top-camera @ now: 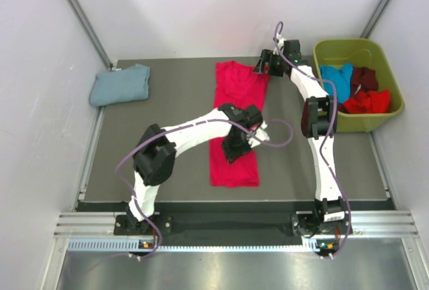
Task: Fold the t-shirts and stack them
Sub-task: Fold the tshirt
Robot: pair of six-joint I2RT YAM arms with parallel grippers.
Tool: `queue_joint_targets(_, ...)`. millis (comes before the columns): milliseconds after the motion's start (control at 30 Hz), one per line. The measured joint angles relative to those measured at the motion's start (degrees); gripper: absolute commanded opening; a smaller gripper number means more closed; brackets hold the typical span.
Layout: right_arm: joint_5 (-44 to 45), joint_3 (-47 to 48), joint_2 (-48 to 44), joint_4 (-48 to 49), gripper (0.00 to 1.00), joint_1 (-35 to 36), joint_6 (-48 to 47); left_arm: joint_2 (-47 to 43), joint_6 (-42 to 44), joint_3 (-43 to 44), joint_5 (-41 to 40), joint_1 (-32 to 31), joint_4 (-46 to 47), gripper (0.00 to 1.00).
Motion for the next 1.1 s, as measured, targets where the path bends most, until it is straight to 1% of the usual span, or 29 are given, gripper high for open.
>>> queue_joint_targets(100, -0.04, -2.25, -2.86, -0.81, 0.78, -0.07, -0.42, -3.58, 0.31, 2.93, -3.17, 1.33, 0.74, 0.31)
queue_joint_targets(200, -0.04, -3.65, -5.90, -1.57, 0.78, -0.20, -0.83, -6.60, 0.20, 4.44, -5.62, 3.13, 2.08, 0.37)
queue_joint_targets(233, -0.02, -4.20, -6.97, -1.64, 0.77, -0.28, -1.07, -7.17, 0.09, 4.55, -5.81, 3.80, 2.19, 0.55)
queue_joint_targets(267, -0.07, -4.72, -7.78, -1.68, 0.77, -0.37, -1.16, -7.48, 0.33, 4.63, -5.84, 4.63, 2.16, 0.69)
queue_joint_targets(300, -0.04, -5.16, -8.50, -1.81, 0.77, -0.48, -1.25, -7.48, 0.11, 4.85, -5.49, 5.55, 2.01, 0.74)
queue_joint_targets(333, -0.07, -5.62, -9.14, -1.86, 0.76, -0.63, -1.31, -7.39, -0.52, 5.20, -4.79, 6.64, 1.81, 0.75)
queue_joint_targets(367, -0.09, -6.01, -9.49, -2.01, 0.76, -0.76, -1.46, -7.13, -0.90, 5.88, -3.56, 8.17, 1.42, 0.85)
queue_joint_targets(500, -0.09, -8.15, -9.64, -3.34, 0.75, -1.25, -1.68, -6.71, -2.43, 10.64, 2.12, 17.00, 0.87, 0.88)
queue_joint_targets(600, -0.07, -9.97, -9.42, -4.94, 0.74, -1.49, -1.68, -7.08, -5.11, 14.27, 4.70, 23.56, 2.32, 0.87)
queue_joint_targets(667, -0.04, -10.51, -9.03, -5.77, 0.74, -1.49, -1.68, -7.91, -6.88, 15.23, 5.25, 26.27, 3.45, 0.86)
queue_joint_targets(733, -0.07, -10.51, -8.41, -5.97, 0.73, -1.49, -1.70, -8.94, -8.17, 15.28, 5.35, 26.97, 3.98, 0.85)
queue_joint_targets(867, 0.00, -10.49, -7.30, -5.92, 0.72, -1.44, -1.68, -10.95, -9.97, 13.18, 6.86, 26.10, 5.22, 0.84)
queue_joint_targets(933, 0.02, -10.47, -6.69, -5.92, 0.69, -1.42, -1.66, -11.72, -10.60, 11.39, 7.67, 25.64, 5.27, 0.84)
queue_joint_targets(967, 0.07, -10.38, -6.29, -5.90, 0.66, -1.40, -1.66, -11.93, -10.91, 10.64, 8.09, 25.53, 5.27, 0.84)
queue_joint_targets(1067, -0.02, -9.57, -5.46, -5.25, 0.55, -1.31, -1.42, -12.00, -11.58, 9.51, 8.48, 25.44, 5.20, 0.84)
queue_joint_targets(1100, -0.11, -9.16, -5.07, -4.96, 0.47, -1.29, -1.20, -12.00, -11.74, 9.40, 8.48, 25.44, 5.18, 0.84)
